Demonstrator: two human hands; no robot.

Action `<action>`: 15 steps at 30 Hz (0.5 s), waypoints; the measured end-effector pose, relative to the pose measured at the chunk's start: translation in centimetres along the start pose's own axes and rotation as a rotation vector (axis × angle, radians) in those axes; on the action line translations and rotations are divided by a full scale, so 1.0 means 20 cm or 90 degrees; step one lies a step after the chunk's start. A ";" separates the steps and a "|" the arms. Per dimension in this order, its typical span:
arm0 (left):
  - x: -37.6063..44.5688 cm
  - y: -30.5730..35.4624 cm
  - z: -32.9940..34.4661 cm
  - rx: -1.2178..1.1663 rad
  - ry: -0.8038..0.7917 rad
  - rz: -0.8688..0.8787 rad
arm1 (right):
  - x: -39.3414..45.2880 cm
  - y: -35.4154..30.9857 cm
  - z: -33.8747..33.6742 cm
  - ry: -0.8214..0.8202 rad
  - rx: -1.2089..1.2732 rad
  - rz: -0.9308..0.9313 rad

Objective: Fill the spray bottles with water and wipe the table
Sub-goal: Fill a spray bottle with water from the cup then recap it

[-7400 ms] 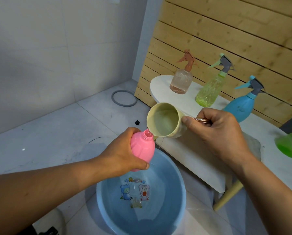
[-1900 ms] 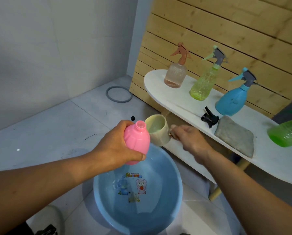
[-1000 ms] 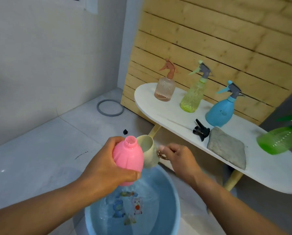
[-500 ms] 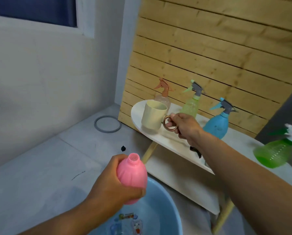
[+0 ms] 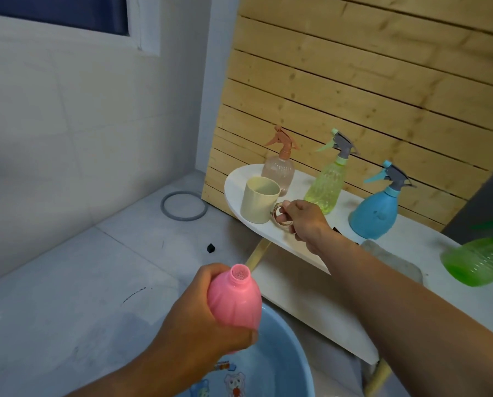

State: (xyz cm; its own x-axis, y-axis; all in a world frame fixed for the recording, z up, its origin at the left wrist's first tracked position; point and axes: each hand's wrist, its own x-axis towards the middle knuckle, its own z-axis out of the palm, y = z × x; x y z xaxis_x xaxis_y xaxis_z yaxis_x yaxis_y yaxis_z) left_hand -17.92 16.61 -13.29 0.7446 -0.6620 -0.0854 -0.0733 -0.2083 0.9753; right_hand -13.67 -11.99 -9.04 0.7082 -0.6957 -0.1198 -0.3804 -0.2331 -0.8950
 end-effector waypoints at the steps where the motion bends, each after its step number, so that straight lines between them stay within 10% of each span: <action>1: 0.00 0.00 0.00 0.001 0.002 -0.001 | 0.00 0.01 0.00 -0.003 -0.003 -0.002; 15: 0.01 -0.03 0.01 0.016 -0.005 0.010 | 0.00 0.00 -0.02 -0.024 -0.012 -0.007</action>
State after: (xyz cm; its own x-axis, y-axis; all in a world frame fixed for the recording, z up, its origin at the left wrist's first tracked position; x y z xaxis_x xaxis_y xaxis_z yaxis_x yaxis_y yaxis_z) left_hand -17.85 16.34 -14.04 0.7378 -0.6711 -0.0723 -0.1013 -0.2160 0.9711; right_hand -13.91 -12.36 -8.79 0.7348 -0.6664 -0.1265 -0.3831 -0.2538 -0.8881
